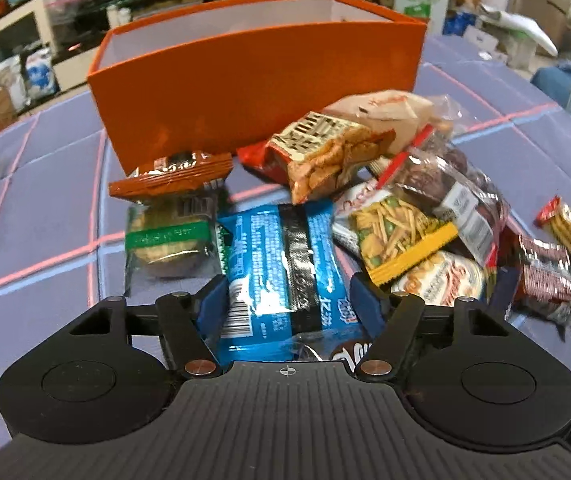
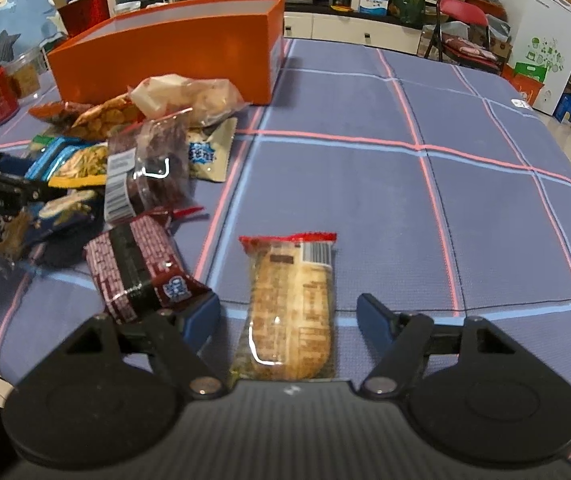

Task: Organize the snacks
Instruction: 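Grasp the red-labelled bread bar with the right tool while the left tool grasps the blue bar pack, then carry both packs over the orange box and open both tools to drop them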

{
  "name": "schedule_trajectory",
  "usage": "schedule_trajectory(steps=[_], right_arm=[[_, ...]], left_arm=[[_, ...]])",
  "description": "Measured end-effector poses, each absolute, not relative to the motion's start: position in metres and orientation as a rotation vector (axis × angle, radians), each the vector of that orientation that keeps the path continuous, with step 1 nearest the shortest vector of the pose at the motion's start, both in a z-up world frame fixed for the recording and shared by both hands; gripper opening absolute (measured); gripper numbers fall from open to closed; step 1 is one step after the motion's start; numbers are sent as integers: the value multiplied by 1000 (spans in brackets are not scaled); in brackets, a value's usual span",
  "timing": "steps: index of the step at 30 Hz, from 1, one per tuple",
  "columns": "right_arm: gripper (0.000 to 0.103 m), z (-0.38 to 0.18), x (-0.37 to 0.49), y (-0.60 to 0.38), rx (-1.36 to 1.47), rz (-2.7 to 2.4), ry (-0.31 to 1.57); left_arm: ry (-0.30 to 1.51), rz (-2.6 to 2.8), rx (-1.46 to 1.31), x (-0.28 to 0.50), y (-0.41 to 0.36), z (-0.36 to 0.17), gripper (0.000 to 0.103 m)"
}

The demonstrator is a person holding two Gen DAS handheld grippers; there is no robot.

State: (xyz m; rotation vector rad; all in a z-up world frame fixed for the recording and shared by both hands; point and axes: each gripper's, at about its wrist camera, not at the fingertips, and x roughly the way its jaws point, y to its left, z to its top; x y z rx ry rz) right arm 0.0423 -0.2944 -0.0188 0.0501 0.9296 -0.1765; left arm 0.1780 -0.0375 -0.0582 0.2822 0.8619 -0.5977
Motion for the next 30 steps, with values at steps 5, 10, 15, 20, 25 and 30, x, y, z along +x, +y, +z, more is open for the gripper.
schedule_trajectory(steps=[5, 10, 15, 20, 25, 30], right_arm=[[75, -20, 45, -296, 63, -182, 925], [70, -19, 46, -295, 63, -184, 923], [48, -15, 43, -294, 71, -180, 923], [37, -14, 40, -291, 60, -156, 921], [37, -6, 36, -292, 35, -175, 870], [37, 2, 33, -296, 22, -201, 830]], left_arm=[[867, -571, 234, 181, -34, -60, 42], [870, -551, 190, 181, -34, -58, 29], [880, -550, 164, 178, -35, -55, 17], [886, -543, 148, 175, -37, -50, 17], [833, -539, 150, 163, -34, -34, 17], [796, -507, 126, 155, -22, -20, 17]])
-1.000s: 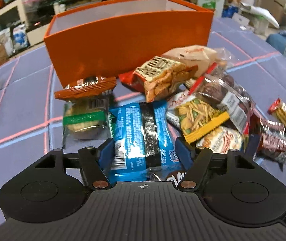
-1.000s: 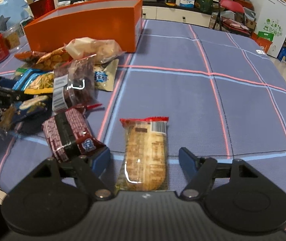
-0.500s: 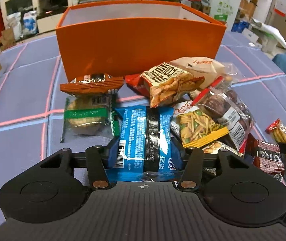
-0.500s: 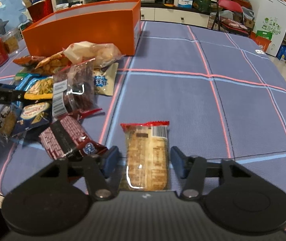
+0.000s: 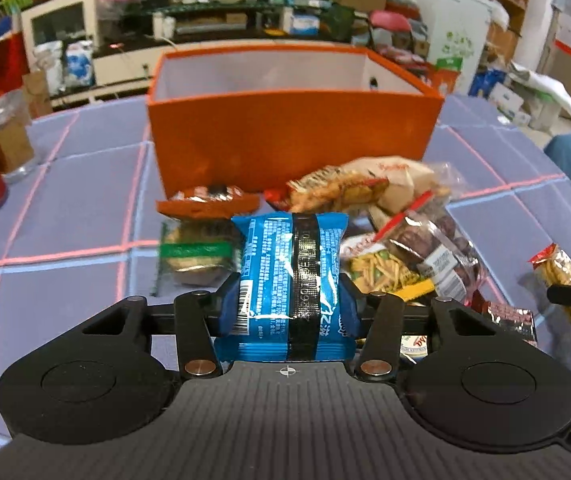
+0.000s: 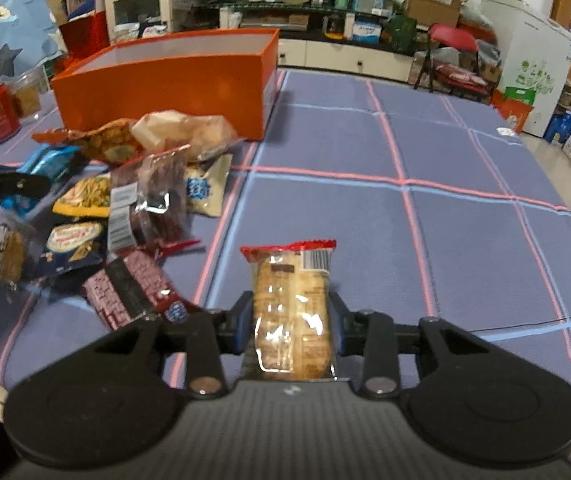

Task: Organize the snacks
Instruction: 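Carry both packs over the orange box and open both tools to drop them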

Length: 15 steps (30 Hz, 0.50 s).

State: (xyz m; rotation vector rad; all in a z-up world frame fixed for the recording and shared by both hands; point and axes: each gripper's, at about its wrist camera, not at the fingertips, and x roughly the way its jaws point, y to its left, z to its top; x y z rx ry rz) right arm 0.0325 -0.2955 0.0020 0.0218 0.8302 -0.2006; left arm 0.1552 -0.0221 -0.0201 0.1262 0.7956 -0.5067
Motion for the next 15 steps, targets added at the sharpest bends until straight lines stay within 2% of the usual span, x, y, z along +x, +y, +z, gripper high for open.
schedule_trajectory(steps=[8, 15], right_arm=[[37, 8, 34, -286, -20, -195, 799], [37, 11, 35, -281, -15, -188, 788]], left_arm=[[726, -436, 123, 148, -17, -5, 17], [739, -382, 152, 149, -18, -8, 17]])
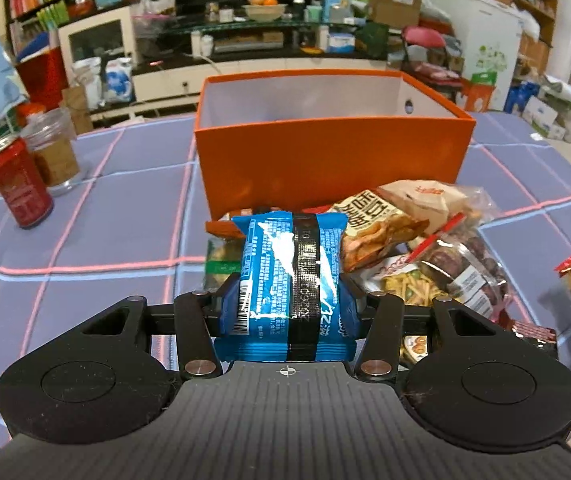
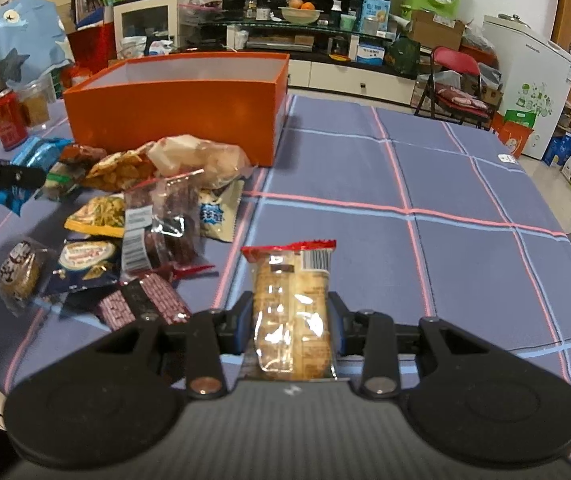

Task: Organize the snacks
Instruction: 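Carry both packs over the orange box and open both tools to drop them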

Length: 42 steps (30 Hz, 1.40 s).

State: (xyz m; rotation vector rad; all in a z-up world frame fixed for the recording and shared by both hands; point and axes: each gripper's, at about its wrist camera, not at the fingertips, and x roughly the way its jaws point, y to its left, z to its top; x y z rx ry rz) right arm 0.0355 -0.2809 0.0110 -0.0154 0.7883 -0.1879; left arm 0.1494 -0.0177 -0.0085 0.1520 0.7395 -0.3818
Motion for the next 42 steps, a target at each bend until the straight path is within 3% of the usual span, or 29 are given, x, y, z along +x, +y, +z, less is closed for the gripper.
schedule_trajectory(steps=[23, 28, 32, 39, 40, 42], right_arm=[[37, 46, 55, -242, 18, -104, 720], [37, 76, 108, -249, 47, -74, 636], [37, 91, 184, -257, 84, -58, 612], [41, 98, 279, -259, 65, -82, 634], [47, 103, 271, -261, 71, -76, 614], [59, 109, 241, -262, 85, -60, 563]], left_arm=[[697, -365, 125, 140, -25, 8, 17], [623, -427, 61, 151, -24, 47, 17], [591, -404, 49, 204, -38, 70, 17], [666, -370, 47, 295, -73, 63, 20], [650, -389, 28, 291, -67, 66, 29], [610, -407, 8, 275, -50, 70, 60]])
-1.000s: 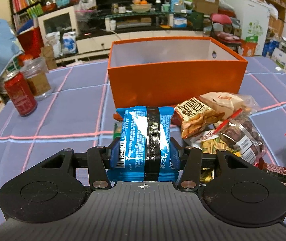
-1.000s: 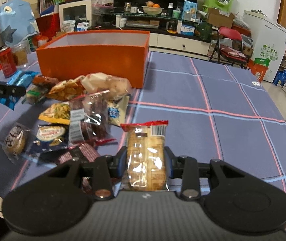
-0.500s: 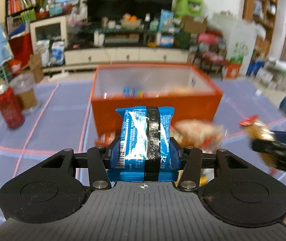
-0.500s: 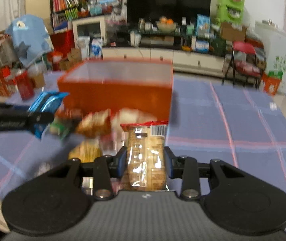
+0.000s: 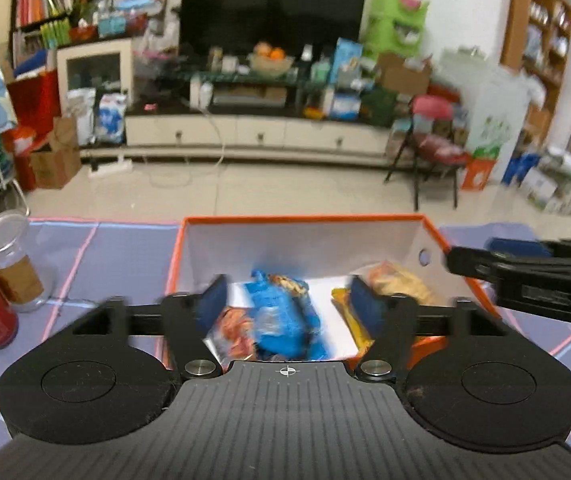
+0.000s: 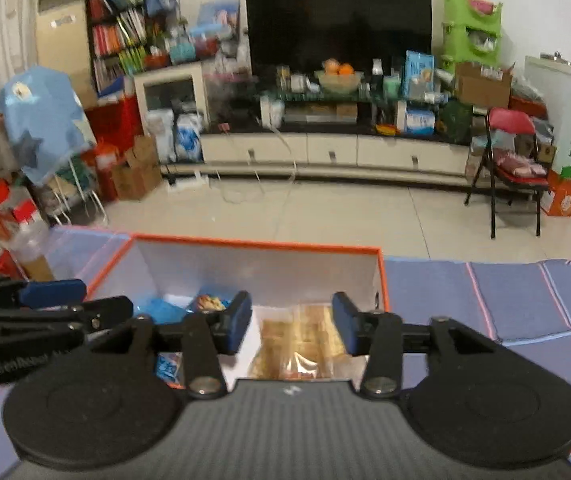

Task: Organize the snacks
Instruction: 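Carry both packs over the orange box and open both tools to drop them, then grasp the maroon bar pack with the right tool while the left tool grasps the round cookie pack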

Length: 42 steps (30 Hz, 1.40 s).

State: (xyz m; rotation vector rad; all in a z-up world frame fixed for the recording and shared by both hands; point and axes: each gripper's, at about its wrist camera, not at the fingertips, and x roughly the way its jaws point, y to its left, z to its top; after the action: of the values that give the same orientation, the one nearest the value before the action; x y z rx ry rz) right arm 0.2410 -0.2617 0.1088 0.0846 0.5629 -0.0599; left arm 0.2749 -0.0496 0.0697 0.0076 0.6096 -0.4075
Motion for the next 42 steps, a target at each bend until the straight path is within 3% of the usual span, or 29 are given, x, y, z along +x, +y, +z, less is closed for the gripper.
schedule_trajectory(steps=[1, 5, 10, 17, 27, 34, 40, 42], right_arm=[[66, 111, 218, -261, 83, -55, 537], [74, 97, 132, -256, 53, 4, 523], [78, 63, 53, -251, -28, 112, 584], [84, 25, 26, -231, -235, 246, 655], [82, 1, 40, -233, -221, 300, 750], [71, -15, 56, -235, -195, 344, 837], [64, -14, 58, -242, -153, 336, 861], [64, -15, 58, -242, -153, 335, 862]], left_arm=[[596, -402, 13, 265, -41, 70, 61], [611, -372, 17, 218, -8, 59, 61], [686, -304, -59, 156, 32, 30, 67], [800, -281, -80, 107, 40, -12, 72], [855, -359, -33, 103, 14, -29, 72], [865, -364, 7, 99, 3, -36, 72], [885, -360, 71, 98, -9, -50, 54], [877, -356, 73, 99, -12, -52, 54]])
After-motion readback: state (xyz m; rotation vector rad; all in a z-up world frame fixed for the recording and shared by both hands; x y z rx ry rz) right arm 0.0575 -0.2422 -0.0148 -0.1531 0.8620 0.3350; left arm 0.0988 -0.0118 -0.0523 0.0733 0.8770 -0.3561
